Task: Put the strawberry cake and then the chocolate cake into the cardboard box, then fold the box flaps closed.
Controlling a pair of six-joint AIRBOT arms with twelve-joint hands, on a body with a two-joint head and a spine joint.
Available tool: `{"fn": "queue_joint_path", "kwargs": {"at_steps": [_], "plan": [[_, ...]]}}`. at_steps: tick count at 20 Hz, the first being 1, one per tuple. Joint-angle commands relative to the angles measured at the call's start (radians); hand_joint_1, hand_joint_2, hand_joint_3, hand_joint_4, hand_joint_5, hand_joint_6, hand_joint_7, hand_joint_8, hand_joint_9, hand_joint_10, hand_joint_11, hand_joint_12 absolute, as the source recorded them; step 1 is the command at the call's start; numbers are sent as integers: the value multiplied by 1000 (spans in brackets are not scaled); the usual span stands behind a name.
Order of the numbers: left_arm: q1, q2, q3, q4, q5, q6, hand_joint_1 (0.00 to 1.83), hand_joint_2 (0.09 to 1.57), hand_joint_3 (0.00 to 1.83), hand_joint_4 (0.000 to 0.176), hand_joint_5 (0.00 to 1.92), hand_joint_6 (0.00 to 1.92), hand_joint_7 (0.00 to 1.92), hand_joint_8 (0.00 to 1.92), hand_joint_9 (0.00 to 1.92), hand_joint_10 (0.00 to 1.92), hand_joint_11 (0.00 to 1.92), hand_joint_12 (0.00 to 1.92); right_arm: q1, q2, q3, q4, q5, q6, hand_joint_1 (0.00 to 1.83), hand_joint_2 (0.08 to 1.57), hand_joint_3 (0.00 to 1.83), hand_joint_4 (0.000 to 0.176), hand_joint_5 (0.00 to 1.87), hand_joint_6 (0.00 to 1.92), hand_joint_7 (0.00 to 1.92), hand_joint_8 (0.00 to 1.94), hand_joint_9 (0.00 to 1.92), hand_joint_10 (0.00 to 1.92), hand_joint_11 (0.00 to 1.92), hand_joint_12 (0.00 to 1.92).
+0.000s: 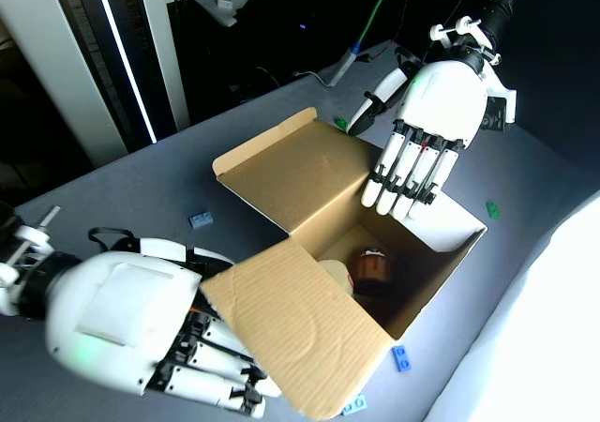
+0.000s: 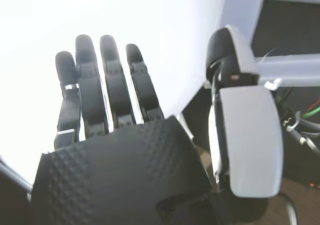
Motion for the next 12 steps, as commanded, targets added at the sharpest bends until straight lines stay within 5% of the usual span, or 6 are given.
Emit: {"fn": "queue_joint_path", "kwargs": {"at_steps": [1, 12], "plan": [[-22, 8, 11, -76, -3, 0, 0, 1228, 1, 17, 143, 12, 181, 1, 196, 3, 0, 758, 18, 16, -10, -7, 119, 3, 247, 1131, 0, 0, 273, 8, 386, 4, 448, 3, 0, 1072], [-115, 8, 160, -117, -54, -4, 0, 1259, 3, 0, 139, 1, 197, 1, 199, 3, 0, 739, 148, 4, -79, -16, 29, -12, 231, 1133, 1, 0, 289, 6, 388, 1, 451, 5, 0, 1068]]}}
